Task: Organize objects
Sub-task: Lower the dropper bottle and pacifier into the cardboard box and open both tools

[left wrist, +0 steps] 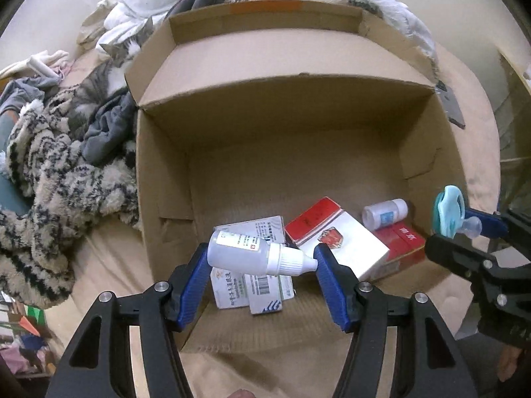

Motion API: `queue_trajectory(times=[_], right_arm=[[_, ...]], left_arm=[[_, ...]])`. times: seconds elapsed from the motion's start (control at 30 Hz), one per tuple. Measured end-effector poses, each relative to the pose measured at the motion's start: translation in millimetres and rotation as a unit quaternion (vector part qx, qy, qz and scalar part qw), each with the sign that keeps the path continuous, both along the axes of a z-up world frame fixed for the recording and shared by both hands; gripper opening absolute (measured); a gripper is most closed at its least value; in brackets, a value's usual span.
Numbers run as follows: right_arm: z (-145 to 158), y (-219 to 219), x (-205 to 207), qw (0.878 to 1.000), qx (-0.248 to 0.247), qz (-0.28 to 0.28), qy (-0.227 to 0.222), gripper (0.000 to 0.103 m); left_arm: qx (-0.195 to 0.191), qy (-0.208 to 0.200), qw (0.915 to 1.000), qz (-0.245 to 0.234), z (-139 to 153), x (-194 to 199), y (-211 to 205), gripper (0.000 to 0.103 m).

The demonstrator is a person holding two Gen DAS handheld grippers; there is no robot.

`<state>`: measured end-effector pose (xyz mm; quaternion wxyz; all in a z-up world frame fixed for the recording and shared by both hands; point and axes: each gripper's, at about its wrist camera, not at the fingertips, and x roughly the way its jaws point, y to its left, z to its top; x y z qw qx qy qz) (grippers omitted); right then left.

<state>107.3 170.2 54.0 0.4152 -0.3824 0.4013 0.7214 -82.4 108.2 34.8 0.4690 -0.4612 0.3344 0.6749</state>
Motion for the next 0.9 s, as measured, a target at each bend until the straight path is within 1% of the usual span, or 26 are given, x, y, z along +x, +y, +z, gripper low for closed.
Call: queue_trajectory(times=[0.13,0.3,0.43,0.57,0.7,0.8,0.87,0.9], right_arm=[[-8.0,5.6,-9.0,1.000,-0.006,0.008,-0.007,0.058],[-19.9,14.0,-12.1,1.000,-0.020,0.004,-0.018,0.058],[-30.3,16.0,-15.9,0.999,-0.033,0.004,-0.040,0.058],[-35.4,16.7,-18.6,0.998,-0.040,0.004,-0.047,0.058],[-36.8,16.4,-18.5,0.998,-0.046,0.001,-0.038,0.058],[-35.2,15.1,-19.1,0.999,-0.044,0.005,-0.032,0.058],[-34.0,16.0,-18.3,0.998,-0.047,0.005,-0.028,0.060],[-33.9,16.7,-17.8,0.998,-0.051,0.005,-0.026,0.067]], left_arm=[[0.004,0.013,0.9999,-0.001,-4.6,-3.7,2.8,0.060],[-0.002,-0.013,0.9999,0.009,-10.6,-8.4,6.3,0.060],[-0.008,-0.002,1.0000,0.002,-14.6,-6.7,10.5,0.060],[-0.016,-0.018,0.9997,0.005,-18.6,-7.9,10.9,0.060],[-0.020,-0.010,0.9997,0.004,-22.7,-7.5,12.0,0.060],[-0.022,-0.013,0.9997,0.006,-24.5,-8.0,12.1,0.060],[-0.020,-0.013,0.9997,0.004,-24.8,-7.5,11.6,0.060],[-0.019,-0.012,0.9997,0.000,-25.0,-6.2,11.7,0.060]])
